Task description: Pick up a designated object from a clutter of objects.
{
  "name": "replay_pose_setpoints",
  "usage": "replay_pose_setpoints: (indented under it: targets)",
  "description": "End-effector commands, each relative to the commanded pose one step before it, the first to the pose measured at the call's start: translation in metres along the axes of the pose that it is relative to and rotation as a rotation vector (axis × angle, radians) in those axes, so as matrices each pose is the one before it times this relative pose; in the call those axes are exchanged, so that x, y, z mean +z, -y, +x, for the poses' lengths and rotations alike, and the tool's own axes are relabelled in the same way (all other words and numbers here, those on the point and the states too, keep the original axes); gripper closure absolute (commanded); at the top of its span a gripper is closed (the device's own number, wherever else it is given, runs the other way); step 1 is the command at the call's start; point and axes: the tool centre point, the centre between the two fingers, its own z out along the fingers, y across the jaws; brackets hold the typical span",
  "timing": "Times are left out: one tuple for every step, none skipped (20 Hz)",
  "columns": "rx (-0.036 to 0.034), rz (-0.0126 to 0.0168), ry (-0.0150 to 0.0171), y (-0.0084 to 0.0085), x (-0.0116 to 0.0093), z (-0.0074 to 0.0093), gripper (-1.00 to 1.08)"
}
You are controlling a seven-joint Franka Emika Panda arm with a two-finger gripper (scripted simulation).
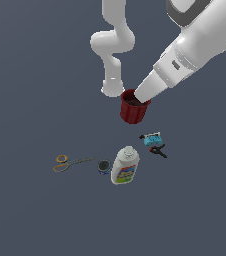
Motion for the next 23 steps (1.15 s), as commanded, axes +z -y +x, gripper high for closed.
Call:
replay_pose_setpoints:
  targets:
    - [0.00249, -0.00117, -0.00094, 0.00408, -0.02041, 0.00533, 1.08]
    - [0.00039, -0.00022, 0.0002, 0.00142, -0.00698, 0.00222, 1.08]
    - [0.00039, -0.00022, 0.0002, 0.0013, -0.0065, 0.00208, 1.08]
    - [0.00055, -0.00031, 0.00028, 0.0012, -0.00603, 0.00192, 1.08]
    - [0.00039, -0.00022, 0.0002, 0.00108, -0.00554, 0.00178, 1.08]
    - [0.00038, -0.00023, 0.0002, 0.00097, -0.00512, 0.00166, 1.08]
    - [0.00037, -0.00024, 0.0002, 0.00087, -0.00472, 0.00154, 1.08]
    - [0.00036, -0.00025, 0.00021, 0.00077, -0.00432, 0.00142, 1.08]
    - [0.00035, -0.00027, 0.00021, 0.00068, -0.00394, 0.00131, 1.08]
    - [0.00035, -0.00027, 0.00021, 0.00061, -0.00361, 0.0012, 1.08]
    - [0.00034, -0.00028, 0.00021, 0.00055, -0.00329, 0.0011, 1.08]
    - [0.0, 0.0, 0.0, 0.00041, -0.00291, 0.001, 1.08]
    - [0.00048, -0.00039, 0.0003, 0.00048, -0.00267, 0.00089, 1.08]
    - [0.0, 0.0, 0.0, 0.0003, -0.00228, 0.00079, 1.08]
    - [0.00033, -0.00029, 0.00021, 0.00034, -0.00204, 0.00069, 1.08]
    - [0.00032, -0.0003, 0.00021, 0.00029, -0.00174, 0.00059, 1.08]
    - [0.0, 0.0, 0.0, 0.00013, -0.00138, 0.00049, 1.08]
    - [0.0, 0.0, 0.0, 0.00007, -0.00109, 0.00039, 1.08]
    - [0.00025, -0.00036, 0.00021, 0.00016, -0.00088, 0.00033, 1.08]
    - [0.0, 0.0, 0.0, -0.00006, -0.00051, 0.0002, 1.08]
    - [0.0, 0.0, 0.0, -0.00012, -0.00023, 0.0001, 1.08]
    - [0.00006, -0.00045, 0.00019, 0.00005, -0.00006, 0.00009, 1.08]
    - [0.0, 0.0, 0.0, -0.00013, 0.00015, -0.00004, 1.08]
